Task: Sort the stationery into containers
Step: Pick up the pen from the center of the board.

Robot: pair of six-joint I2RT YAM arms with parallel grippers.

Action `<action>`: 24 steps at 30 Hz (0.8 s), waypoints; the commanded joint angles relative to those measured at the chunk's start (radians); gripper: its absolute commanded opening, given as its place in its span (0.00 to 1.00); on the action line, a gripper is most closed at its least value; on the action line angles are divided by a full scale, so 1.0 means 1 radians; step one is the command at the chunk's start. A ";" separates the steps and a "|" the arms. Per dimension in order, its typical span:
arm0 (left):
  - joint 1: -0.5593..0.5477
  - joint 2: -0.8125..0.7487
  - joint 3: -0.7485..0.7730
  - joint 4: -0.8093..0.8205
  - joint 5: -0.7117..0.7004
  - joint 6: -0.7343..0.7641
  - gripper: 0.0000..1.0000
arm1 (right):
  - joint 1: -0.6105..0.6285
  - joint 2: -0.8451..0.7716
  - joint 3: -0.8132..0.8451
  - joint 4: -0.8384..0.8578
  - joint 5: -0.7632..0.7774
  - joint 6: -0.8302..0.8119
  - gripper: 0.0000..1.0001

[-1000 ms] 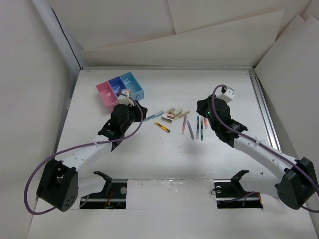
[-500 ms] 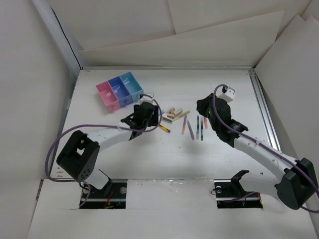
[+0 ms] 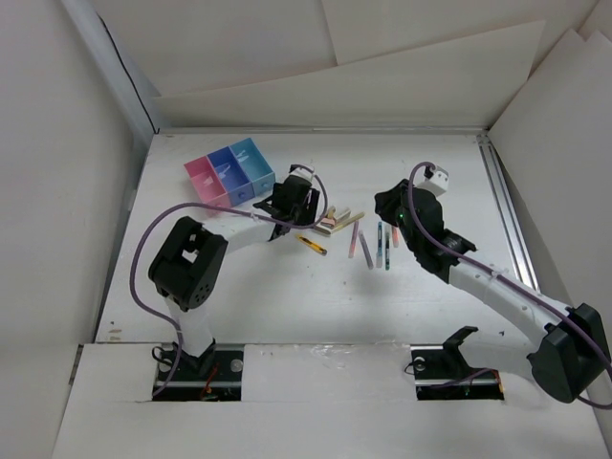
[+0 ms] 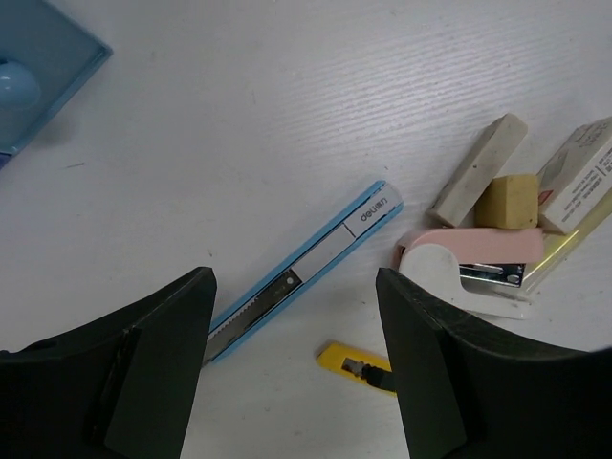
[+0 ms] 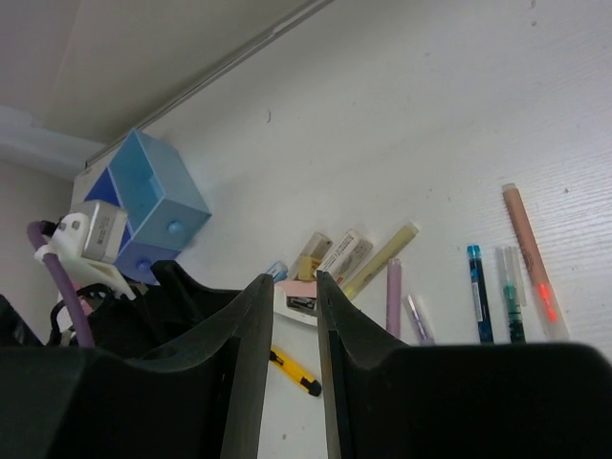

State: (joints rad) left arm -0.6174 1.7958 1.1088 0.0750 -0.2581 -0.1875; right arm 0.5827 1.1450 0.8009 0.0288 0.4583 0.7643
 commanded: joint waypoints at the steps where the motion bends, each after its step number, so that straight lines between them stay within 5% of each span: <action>1: 0.022 0.011 0.037 -0.044 0.049 0.045 0.65 | -0.014 -0.011 0.006 0.010 -0.010 0.003 0.31; 15: 0.059 0.116 0.075 -0.073 0.132 0.063 0.60 | -0.014 -0.011 0.006 0.010 -0.010 0.003 0.32; 24: 0.059 0.114 0.065 -0.083 0.132 0.043 0.17 | -0.014 -0.011 0.006 0.010 -0.010 0.003 0.33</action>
State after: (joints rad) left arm -0.5552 1.9156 1.1679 0.0265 -0.1318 -0.1352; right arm 0.5751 1.1450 0.8009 0.0284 0.4519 0.7639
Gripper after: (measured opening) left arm 0.192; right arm 0.331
